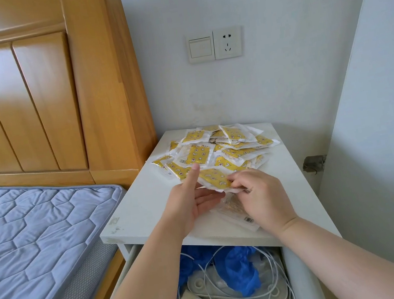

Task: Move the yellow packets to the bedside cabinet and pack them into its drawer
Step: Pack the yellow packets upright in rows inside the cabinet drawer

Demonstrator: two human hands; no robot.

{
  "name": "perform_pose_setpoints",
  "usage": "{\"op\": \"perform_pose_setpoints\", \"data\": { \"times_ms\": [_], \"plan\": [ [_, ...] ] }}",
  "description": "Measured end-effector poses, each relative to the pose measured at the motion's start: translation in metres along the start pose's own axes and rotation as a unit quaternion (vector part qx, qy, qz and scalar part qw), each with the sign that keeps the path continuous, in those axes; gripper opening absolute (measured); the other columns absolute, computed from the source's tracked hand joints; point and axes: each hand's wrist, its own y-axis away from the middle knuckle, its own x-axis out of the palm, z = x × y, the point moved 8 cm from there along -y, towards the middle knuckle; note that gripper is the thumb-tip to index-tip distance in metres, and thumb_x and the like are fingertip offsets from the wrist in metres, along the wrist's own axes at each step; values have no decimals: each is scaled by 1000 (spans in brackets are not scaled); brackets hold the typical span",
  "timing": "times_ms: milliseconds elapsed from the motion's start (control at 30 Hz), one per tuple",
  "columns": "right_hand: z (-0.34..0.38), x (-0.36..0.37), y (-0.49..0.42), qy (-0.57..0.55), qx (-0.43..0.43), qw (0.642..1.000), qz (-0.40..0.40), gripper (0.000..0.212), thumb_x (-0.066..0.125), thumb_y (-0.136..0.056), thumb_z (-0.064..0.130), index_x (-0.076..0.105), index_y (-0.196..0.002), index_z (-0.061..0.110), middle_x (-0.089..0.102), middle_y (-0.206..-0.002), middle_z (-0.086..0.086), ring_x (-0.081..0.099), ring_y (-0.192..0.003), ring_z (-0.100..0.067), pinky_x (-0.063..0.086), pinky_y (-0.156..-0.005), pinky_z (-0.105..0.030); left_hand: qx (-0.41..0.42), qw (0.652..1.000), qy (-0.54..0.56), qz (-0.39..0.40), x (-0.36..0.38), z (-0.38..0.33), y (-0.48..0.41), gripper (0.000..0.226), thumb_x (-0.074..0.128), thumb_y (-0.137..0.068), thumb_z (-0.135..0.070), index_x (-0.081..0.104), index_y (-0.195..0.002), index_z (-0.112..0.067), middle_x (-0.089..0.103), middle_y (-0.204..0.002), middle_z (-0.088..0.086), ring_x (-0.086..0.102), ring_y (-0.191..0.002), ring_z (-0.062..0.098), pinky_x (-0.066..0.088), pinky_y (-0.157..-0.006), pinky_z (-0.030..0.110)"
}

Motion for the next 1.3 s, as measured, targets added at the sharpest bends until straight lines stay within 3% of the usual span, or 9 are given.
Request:
{"op": "perform_pose_setpoints", "data": {
  "times_ms": [167, 367, 467, 600, 800, 1000, 1100, 1200, 1300],
  "plan": [
    [13, 10, 1, -2, -74, 996, 45, 14, 58, -66, -4, 68, -71, 4, 73, -91, -7, 68, -88, -22, 50, -82, -23, 15, 988, -82, -131, -14, 1, -4, 12, 72, -83, -18, 67, -87, -7, 72, -90, 13, 70, -84, 28, 57, -81, 39],
    [-22, 8, -1, -18, 119, 992, 45, 55, 48, -76, -13, 58, -125, 8, 53, -132, -3, 43, -128, -16, 26, -103, -15, 106, 969, 0, -221, -25, -6, 5, 10, 64, -88, -15, 64, -90, -25, 70, -90, -5, 68, -82, 13, 54, -66, 27],
    [-42, 5, -3, -3, 210, 977, 22, 46, 49, -87, -1, 52, -131, 11, 52, -133, -2, 39, -128, -15, 25, -99, -15, 97, 972, 49, -207, -26, -5, 1, 15, 63, -89, -13, 59, -89, -27, 69, -92, -3, 68, -81, 13, 55, -65, 29],
    [-75, 22, -18, 12, 283, 953, 110, 45, 54, -92, 16, 45, -135, 10, 44, -141, -6, 34, -134, -21, 28, -108, -31, 51, 966, 209, -143, -29, 3, -5, 22, 58, -93, -6, 61, -111, -19, 70, -98, 4, 69, -82, 20, 56, -63, 32],
    [-94, 55, -39, 103, 275, 922, 252, 58, 57, -90, 35, 38, -140, 14, 40, -144, -5, 32, -136, -24, 21, -114, -43, 25, 957, 281, -65, -29, 11, -15, 36, 53, -95, -8, 52, -132, -12, 66, -121, 13, 65, -109, 30, 54, -85, 43],
    [-81, 50, -57, 260, 193, 924, 205, 9, 56, -87, 11, 63, -84, 8, 61, -93, -6, 56, -95, -29, 35, -79, -30, 17, 953, 298, -54, -29, 12, -15, 32, 55, -94, -7, 54, -126, -15, 67, -119, 11, 67, -104, 28, 55, -82, 42],
    [-76, 53, -60, 294, 148, 922, 203, 21, 50, -84, 1, 69, -83, 8, 64, -92, -6, 54, -98, -27, 35, -89, -32, 10, 953, 297, -61, -27, 12, -14, 33, 55, -94, -6, 54, -126, -15, 67, -119, 11, 67, -104, 28, 56, -77, 41],
    [-80, 53, -56, 216, 194, 937, 194, 20, 52, -90, 24, 62, -91, 7, 61, -98, -7, 52, -103, -28, 39, -91, -36, 14, 954, 293, -56, -25, 11, -14, 36, 54, -95, -6, 53, -129, -15, 66, -121, 11, 66, -106, 28, 57, -77, 41],
    [-90, 57, -44, 149, 297, 916, 224, 47, 61, -82, 49, 48, -110, 13, 56, -105, -5, 51, -105, -28, 42, -91, -39, 19, 957, 286, -53, -24, 10, -14, 35, 53, -95, -6, 53, -129, -15, 66, -121, 11, 65, -107, 28, 58, -77, 41]
  ]
}}
